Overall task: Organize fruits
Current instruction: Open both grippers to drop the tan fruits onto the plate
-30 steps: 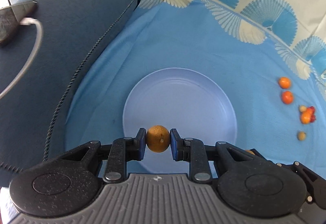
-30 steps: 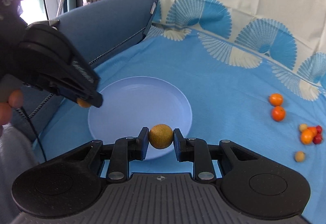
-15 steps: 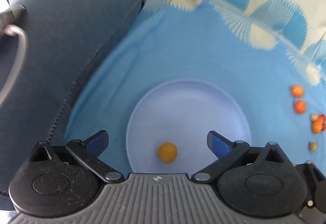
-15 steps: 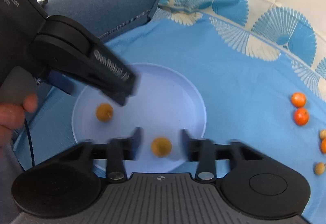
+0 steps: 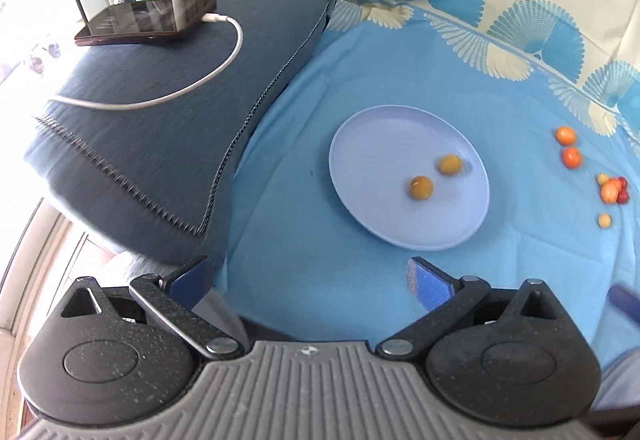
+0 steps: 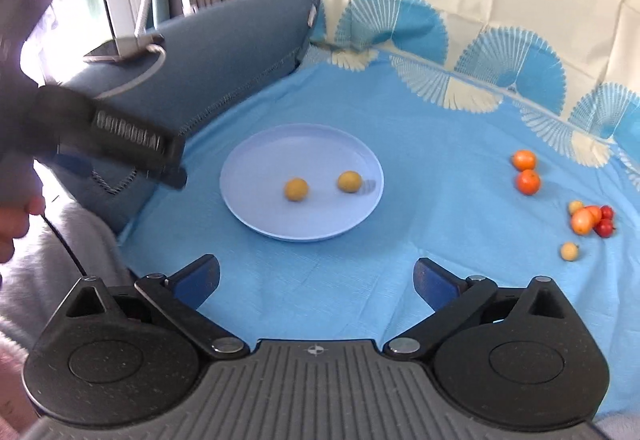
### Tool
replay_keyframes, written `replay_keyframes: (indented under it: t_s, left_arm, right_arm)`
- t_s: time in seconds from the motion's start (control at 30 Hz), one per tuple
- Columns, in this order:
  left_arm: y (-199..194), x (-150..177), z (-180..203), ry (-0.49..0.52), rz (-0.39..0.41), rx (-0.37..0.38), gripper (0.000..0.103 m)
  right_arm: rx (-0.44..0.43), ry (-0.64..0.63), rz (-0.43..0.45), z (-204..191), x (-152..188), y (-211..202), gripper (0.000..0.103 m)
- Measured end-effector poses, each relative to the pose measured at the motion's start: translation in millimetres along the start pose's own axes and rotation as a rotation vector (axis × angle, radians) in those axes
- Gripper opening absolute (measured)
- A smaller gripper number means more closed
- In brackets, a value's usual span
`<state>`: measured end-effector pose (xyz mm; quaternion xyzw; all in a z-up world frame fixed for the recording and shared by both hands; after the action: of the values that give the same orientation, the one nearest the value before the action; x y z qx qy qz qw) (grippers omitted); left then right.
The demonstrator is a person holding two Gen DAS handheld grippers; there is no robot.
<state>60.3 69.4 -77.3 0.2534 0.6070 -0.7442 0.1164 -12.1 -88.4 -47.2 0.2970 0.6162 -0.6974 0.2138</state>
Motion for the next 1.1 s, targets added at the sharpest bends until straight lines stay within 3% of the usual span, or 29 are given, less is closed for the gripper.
replay_keyframes:
  t_s: [0.23,0.57,1.1]
  left_arm:
    - [-29.6,21.2,16.0,0.037,0.046,0.027,0.103]
    - [-55.1,31.1,31.5,0.076,0.094,0.037,0.103]
    - [-56.1,32.0,31.6,0.082,0.099,0.040,0.103]
  right_arm:
    - [0.024,0.028,0.114,10.0,-1.1,-44.8,0.102]
    - [0.030,0.055,0.175,19.9,5.6,-74.2,0.102]
    - [0.034,0.061,0.177,18.6,8.8,-77.2,0.102]
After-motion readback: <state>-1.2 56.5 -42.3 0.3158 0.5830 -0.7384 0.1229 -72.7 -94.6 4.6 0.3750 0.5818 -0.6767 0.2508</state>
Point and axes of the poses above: each gripper's, at about its wrist camera, not at the fingertips, and y roughly the way its jaws point, z to its right, x to its underside, the point moved 5 cm from there along y, roughly the way its jaws point, and after that the axes turned 11 degrees about x, right-handed, at the moved point
